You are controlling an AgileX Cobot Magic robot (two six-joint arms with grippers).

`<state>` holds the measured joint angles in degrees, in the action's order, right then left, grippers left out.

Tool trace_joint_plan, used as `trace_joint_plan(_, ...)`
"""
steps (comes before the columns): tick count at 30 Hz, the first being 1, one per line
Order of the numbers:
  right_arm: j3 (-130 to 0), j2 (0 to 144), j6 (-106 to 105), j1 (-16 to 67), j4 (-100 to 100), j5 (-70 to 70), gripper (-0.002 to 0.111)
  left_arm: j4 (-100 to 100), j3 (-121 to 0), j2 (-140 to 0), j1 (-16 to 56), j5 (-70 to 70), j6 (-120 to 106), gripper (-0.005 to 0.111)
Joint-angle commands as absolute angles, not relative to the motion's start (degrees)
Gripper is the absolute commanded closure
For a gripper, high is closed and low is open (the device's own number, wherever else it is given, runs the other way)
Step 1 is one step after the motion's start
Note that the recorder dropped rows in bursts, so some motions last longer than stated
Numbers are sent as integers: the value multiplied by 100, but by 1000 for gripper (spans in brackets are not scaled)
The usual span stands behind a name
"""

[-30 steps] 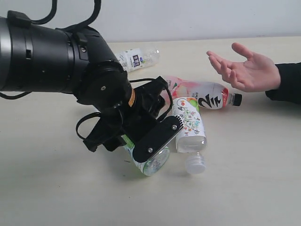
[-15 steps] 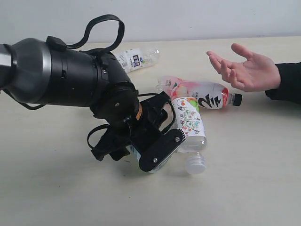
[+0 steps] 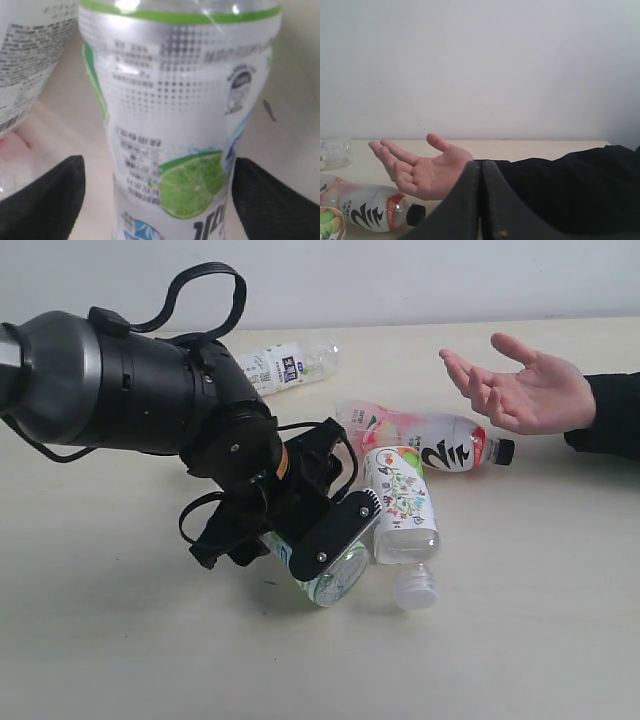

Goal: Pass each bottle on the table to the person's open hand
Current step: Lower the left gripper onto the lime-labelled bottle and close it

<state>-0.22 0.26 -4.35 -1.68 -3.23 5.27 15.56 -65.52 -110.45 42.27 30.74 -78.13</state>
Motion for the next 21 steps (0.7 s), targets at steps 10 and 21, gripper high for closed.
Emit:
trace_joint_plan(10,0,0,-446,-198,-295,511,108,1538,-6538,-11237,4220,2994,-7756,43)
trace_joint_plan(21,0,0,-446,-198,-307,511,108,2065,-6538,-10827,4428,3080,-7737,105)
